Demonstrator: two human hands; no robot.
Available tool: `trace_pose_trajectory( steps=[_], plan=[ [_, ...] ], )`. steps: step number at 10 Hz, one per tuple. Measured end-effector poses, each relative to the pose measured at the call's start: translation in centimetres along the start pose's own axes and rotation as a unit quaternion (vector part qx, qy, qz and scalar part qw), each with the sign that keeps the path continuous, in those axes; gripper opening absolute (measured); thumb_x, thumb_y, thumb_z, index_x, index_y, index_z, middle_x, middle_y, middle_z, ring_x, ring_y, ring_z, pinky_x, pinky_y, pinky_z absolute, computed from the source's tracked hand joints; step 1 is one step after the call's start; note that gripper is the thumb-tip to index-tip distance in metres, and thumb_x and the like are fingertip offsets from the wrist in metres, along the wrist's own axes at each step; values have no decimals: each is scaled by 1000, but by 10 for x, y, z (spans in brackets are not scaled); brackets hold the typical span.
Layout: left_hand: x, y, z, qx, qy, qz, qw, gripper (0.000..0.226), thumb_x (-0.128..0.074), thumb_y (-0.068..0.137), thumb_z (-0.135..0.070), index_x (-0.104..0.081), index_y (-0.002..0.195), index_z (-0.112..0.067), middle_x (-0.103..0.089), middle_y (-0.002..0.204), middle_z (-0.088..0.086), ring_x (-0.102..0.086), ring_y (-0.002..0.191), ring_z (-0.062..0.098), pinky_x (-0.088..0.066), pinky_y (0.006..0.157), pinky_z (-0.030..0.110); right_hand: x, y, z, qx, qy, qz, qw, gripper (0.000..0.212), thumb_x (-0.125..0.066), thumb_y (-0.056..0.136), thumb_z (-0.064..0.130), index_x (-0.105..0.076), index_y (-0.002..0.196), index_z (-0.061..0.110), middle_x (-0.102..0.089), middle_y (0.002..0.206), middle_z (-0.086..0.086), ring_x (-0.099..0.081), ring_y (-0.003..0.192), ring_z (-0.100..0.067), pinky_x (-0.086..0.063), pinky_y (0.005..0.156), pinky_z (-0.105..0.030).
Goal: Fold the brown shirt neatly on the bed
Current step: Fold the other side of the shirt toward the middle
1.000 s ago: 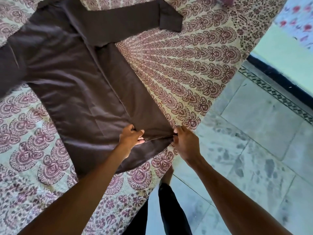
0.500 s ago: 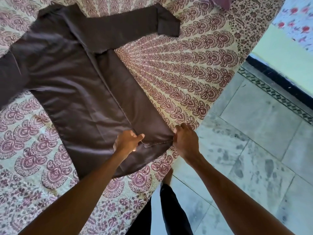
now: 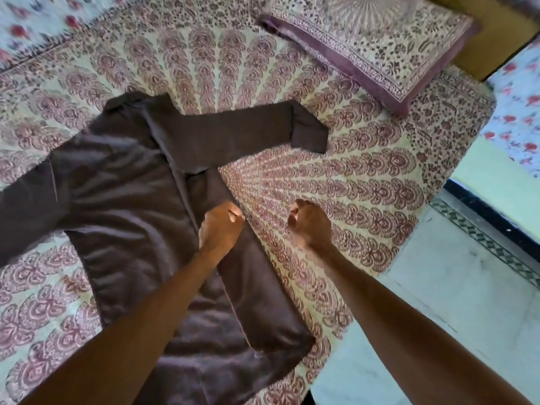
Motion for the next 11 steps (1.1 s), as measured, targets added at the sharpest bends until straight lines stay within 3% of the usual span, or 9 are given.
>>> trace_pose_trajectory(
  steps=[2,3,4,5,6,7,8,9,11],
  plan=[
    [-12,86,-32,-9,40,-37,998,7,-60,83,-20,-64,89,-23,-63,80,-6,-57,72,17,-43,68,27,18,121,-6,3,6,-53,999,29,-58,94,27,-60,120,15,-68,102,-1,-63,77,-12,-49,56,-22],
    [-33,130,-19,125,-80,-31,988,12,-62,86,-22,-69,93,-16,-67,84,3,-63,73,20,-50,69,27,22,173,-8,24,15,-88,996,48,-53,95,37,-46,137,15,-60,116,-6,-62,94,-20,-52,64,-27],
    [-64,150,-7,291,-323,-48,899,18,-68,86,-19,-62,75,-6,-61,65,10,-56,43,16,-46,44,26,18,222,-10,-2,-51,-88,995,59,-44,94,52,-43,137,12,-44,139,-16,-47,123,-31,-50,92,-42],
    [-79,175,18,319,-387,-113,858,42,-68,82,-49,-51,69,-12,-59,51,1,-51,44,14,-42,49,27,15,251,-7,-38,-72,-97,992,67,-51,88,58,-44,135,11,-41,142,-18,-42,127,-36,-43,101,-50],
    [-87,197,27,325,-446,-130,824,78,-58,55,-89,-54,86,-17,-60,45,-14,-54,59,7,-53,81,33,17,263,-7,-35,-95,-128,987,55,-56,88,50,-50,127,11,-46,136,-16,-45,122,-34,-43,99,-49],
    [-69,192,32,348,-477,-206,780,21,-60,92,-31,-59,87,-11,-65,55,-10,-60,52,-7,-45,51,6,22,263,-14,-42,-39,-151,987,43,-62,88,35,-54,122,9,-55,123,-13,-52,112,-30,-47,93,-47],
    [-54,196,42,312,-427,-107,842,33,-57,84,-8,-57,114,-23,-68,107,-9,-34,75,-39,-29,64,-3,39,239,-12,-42,42,-207,977,26,-54,93,28,-59,108,7,-65,100,-9,-62,81,-20,-55,73,-38],
    [-20,184,43,279,-474,-206,809,42,-58,87,-11,-52,129,-11,-62,111,16,-61,95,9,-46,88,25,50,198,4,-25,193,-165,967,18,-47,98,27,-54,91,12,-62,73,-1,-50,51,-13,-42,44,-27],
    [83,136,35,273,-579,-290,712,46,-56,93,-38,-54,131,-12,-61,121,7,-62,93,24,-53,70,33,61,89,58,-165,566,27,808,17,-53,91,9,-63,101,18,-69,91,0,-66,84,-19,-53,67,-30]
  ],
)
Point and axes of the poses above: each hand's wrist, its own y-axis towards the middle knuckle, its own x-axis out of the back of the hand, z = x × y, the point moved 8 cm from there along y, towards the middle knuckle
